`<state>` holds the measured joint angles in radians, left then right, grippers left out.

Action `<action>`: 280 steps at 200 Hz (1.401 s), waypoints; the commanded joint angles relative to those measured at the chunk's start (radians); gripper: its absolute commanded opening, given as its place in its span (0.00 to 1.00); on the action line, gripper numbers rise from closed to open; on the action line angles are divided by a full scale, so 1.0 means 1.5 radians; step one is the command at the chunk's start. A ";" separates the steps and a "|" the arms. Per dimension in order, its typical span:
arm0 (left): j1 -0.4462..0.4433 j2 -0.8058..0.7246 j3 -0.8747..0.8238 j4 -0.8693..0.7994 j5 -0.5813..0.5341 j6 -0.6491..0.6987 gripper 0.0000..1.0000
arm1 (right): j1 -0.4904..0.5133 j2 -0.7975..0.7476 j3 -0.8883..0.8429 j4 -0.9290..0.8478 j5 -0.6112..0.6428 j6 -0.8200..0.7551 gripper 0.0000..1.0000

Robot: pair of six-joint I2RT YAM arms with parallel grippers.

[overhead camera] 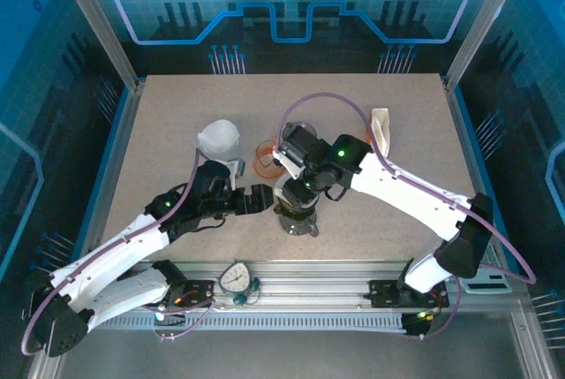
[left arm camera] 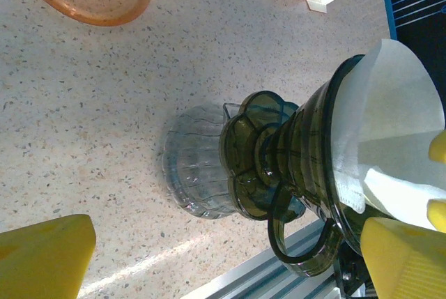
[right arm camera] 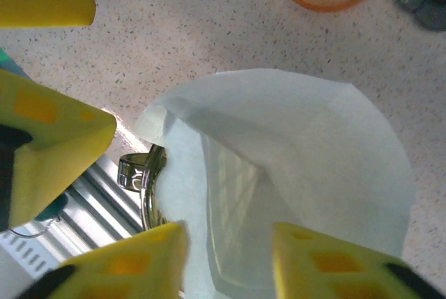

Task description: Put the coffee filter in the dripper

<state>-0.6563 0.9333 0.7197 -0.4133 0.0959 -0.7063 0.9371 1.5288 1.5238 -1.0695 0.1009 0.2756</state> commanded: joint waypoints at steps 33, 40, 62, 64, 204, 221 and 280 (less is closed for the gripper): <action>0.005 -0.012 0.031 0.021 0.034 -0.004 0.99 | 0.008 -0.133 -0.077 0.079 0.058 0.036 0.60; 0.005 -0.010 0.038 0.020 0.035 -0.003 0.99 | 0.008 -0.151 -0.096 0.095 0.069 0.042 0.61; 0.005 0.007 0.075 0.007 0.037 0.011 0.99 | 0.008 -0.198 -0.159 0.142 0.109 0.062 0.63; 0.005 0.010 0.080 0.004 0.037 0.013 0.99 | 0.008 -0.204 -0.166 0.146 0.116 0.066 0.63; -0.038 0.213 0.256 -0.165 0.032 0.135 0.57 | -0.023 -0.354 -0.320 0.182 0.189 0.126 0.71; -0.041 0.208 0.251 -0.175 0.042 0.137 0.53 | -0.032 -0.353 -0.323 0.185 0.185 0.127 0.72; -0.046 0.201 0.228 -0.178 0.050 0.139 0.52 | -0.063 -0.302 -0.307 0.227 0.129 0.103 0.72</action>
<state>-0.7197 1.2594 1.0775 -0.6544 0.1551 -0.5201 0.8623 1.0409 1.0462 -0.7853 0.3389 0.4446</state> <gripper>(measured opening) 0.520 0.722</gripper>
